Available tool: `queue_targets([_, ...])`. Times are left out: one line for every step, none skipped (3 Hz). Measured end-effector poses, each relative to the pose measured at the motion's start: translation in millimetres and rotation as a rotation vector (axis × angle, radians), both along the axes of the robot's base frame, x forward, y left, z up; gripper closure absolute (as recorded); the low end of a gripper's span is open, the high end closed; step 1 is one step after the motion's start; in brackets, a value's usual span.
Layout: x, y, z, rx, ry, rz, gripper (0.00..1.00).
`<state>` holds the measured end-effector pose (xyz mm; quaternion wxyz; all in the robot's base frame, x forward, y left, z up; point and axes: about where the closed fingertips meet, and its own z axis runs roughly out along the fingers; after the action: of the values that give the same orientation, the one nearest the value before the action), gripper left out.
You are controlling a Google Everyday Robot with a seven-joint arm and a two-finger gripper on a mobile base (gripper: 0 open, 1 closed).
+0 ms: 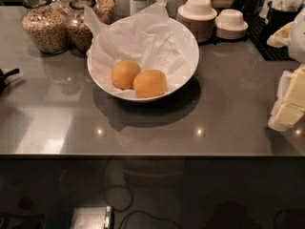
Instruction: Pick orange from white bowl
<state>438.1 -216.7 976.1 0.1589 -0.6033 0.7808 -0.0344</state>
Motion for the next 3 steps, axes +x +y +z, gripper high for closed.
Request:
queue_targets([0,0,0,0.000,0.000,0.000,0.00])
queue_targets([9,14,7,0.053,-0.015,0.050,0.00])
queue_targets([33,55,20,0.126,-0.051,0.161,0.00])
